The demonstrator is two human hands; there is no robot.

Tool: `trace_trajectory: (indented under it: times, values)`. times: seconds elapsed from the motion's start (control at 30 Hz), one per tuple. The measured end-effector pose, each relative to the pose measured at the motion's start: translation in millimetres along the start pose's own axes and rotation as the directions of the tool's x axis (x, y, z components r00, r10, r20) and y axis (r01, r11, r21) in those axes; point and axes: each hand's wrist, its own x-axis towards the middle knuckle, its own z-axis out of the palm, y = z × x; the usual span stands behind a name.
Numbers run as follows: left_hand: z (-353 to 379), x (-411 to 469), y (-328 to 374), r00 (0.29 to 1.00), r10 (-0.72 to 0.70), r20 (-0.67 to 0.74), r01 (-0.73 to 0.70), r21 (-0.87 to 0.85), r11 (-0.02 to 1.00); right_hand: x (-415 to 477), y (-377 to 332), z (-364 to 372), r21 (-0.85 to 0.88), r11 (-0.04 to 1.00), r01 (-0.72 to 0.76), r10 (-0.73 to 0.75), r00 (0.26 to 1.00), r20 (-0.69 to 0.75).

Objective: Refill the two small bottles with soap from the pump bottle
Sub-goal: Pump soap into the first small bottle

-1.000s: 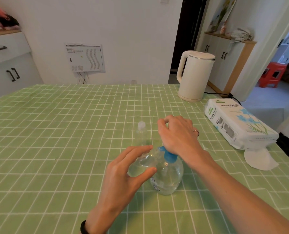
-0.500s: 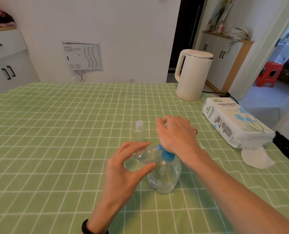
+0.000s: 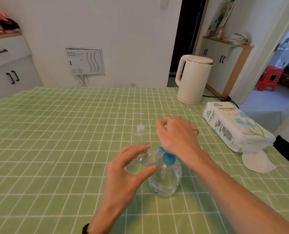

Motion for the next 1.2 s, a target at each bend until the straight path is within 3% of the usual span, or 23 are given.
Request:
trace_trajectory:
  times: [0.3,0.6,1.2]
  values:
    - [4,-3,-3,0.998,-0.05,-0.03,0.051,0.025,0.998,0,5,8,0.026,0.999,-0.034,0.033,0.998,0.049]
    - [-2,-2,1,1.0,-0.014,-0.017,0.014,0.006,1.0,5,1,2,-0.048,0.998,0.037,-0.038,0.999,-0.021]
    - [-1,-3,4,1.0,-0.029,-0.01,0.029,0.017,0.999,4,4,3,-0.05,0.998,0.024,-0.025,0.999,-0.033]
